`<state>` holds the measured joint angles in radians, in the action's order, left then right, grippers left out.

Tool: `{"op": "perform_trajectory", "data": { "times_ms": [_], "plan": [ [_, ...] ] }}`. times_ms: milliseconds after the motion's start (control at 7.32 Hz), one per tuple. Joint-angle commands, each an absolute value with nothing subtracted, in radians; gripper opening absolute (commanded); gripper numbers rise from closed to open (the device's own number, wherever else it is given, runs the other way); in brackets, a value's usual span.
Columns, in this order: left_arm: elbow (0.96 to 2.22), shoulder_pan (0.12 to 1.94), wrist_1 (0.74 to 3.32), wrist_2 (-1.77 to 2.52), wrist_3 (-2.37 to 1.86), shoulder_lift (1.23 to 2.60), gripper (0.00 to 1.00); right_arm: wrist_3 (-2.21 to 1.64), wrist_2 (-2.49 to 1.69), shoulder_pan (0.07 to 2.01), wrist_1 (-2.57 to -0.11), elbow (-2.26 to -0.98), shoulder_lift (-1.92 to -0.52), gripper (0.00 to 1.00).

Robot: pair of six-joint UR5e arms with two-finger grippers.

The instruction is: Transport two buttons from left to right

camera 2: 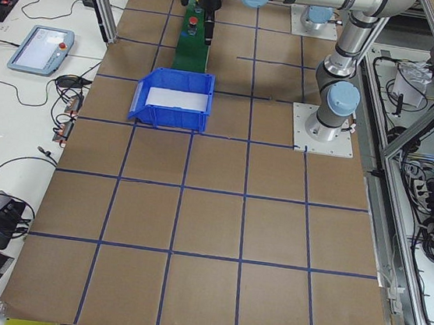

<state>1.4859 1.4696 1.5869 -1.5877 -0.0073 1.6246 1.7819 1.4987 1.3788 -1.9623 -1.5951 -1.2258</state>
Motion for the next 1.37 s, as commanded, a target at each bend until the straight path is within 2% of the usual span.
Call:
{"op": "perform_trajectory", "data": {
  "times_ms": [0,1229],
  "plan": [
    [1.483,1.470,1.588,-1.588,-0.006,1.623,1.00,1.801,1.497,1.378,-1.992,-1.585,-1.207,1.00],
    [1.489,1.468,1.586,-1.588,-0.005,1.621,1.00,1.770,1.502,1.385,-2.011,-1.612,-1.160,0.99]
  ]
}}
